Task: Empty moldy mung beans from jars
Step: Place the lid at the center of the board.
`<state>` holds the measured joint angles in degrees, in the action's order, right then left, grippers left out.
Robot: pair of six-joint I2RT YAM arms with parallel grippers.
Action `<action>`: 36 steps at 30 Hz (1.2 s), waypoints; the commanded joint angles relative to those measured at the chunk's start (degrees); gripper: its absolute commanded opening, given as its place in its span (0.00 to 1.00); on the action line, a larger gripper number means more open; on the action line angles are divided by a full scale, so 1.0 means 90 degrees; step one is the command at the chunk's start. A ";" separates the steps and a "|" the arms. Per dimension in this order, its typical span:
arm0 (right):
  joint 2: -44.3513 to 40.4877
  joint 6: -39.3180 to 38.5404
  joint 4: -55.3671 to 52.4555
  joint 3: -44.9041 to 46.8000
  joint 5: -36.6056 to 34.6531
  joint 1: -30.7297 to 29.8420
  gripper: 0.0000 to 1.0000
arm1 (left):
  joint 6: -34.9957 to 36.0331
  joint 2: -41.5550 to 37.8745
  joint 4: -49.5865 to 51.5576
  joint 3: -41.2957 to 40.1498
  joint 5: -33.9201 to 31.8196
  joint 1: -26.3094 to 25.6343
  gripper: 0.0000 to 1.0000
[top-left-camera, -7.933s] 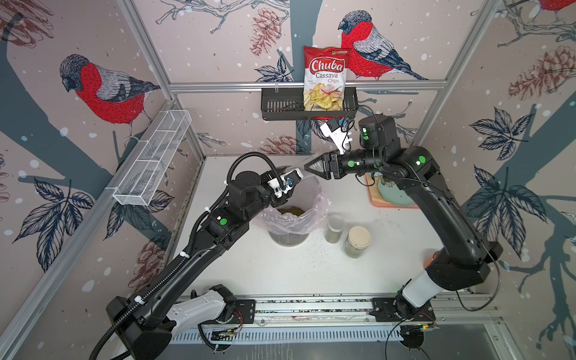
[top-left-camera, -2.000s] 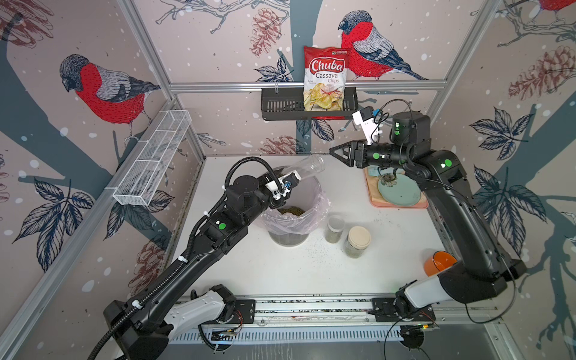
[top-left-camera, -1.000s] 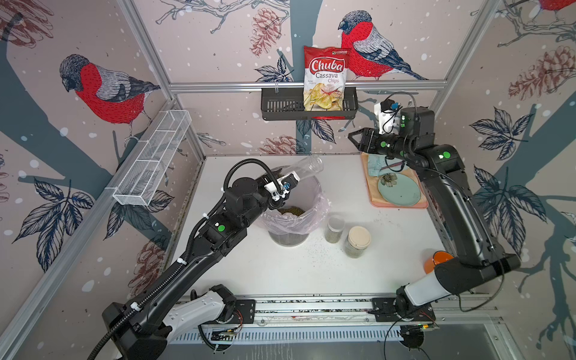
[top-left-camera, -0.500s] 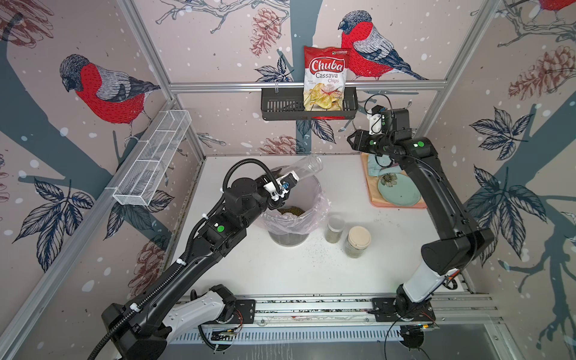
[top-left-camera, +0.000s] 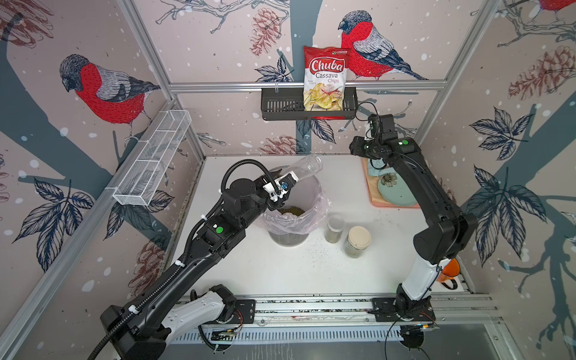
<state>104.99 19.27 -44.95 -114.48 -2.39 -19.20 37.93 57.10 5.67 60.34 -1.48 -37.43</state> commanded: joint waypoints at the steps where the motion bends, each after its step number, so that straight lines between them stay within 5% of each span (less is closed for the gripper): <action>1: 0.0177 -0.0002 0.0025 -0.0013 -0.0216 0.0044 0.51 | 0.0015 -0.0036 -0.0425 -0.0032 0.0091 -0.0001 0.37; 36: 0.2745 0.0192 -0.0806 -0.0453 0.0130 0.0434 0.49 | -0.0035 -0.0002 -0.0425 -0.0054 0.0164 -0.0001 0.39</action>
<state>128.64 20.12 -51.22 -118.85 -2.33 -15.35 37.74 57.08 5.50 59.81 -1.06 -37.43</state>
